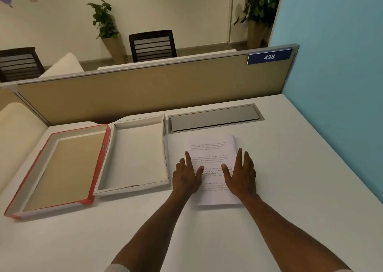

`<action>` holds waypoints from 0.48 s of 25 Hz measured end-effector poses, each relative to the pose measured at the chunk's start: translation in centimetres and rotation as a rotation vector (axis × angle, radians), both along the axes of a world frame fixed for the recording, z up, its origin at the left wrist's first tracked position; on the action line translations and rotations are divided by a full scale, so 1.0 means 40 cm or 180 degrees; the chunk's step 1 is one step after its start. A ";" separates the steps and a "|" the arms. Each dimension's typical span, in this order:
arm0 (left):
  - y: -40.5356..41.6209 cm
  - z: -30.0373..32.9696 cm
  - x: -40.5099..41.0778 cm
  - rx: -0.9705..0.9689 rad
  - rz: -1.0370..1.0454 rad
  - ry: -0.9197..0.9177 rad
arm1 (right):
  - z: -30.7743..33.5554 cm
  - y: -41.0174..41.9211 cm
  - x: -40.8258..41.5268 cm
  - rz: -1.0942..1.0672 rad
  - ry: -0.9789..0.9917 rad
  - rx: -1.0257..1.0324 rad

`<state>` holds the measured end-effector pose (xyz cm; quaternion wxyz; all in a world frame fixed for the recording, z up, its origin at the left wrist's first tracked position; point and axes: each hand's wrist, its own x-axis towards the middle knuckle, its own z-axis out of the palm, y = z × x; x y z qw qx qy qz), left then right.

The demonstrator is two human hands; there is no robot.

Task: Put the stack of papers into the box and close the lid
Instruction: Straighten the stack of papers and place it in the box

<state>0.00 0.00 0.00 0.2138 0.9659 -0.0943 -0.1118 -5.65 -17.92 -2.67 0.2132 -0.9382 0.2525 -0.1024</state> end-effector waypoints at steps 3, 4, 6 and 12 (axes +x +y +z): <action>-0.004 -0.021 -0.005 -0.0085 0.0357 0.0265 | -0.029 0.004 -0.017 0.0014 0.0253 0.0089; -0.003 -0.031 -0.006 -0.0186 0.0462 0.0314 | -0.044 0.007 -0.027 0.0055 0.0324 0.0108; -0.018 -0.036 -0.012 -0.0509 0.0785 0.0405 | -0.062 0.019 -0.035 0.0037 0.0318 0.0139; -0.041 -0.028 0.026 -0.1314 0.1682 0.0775 | -0.070 0.018 -0.036 0.0043 0.0261 0.0029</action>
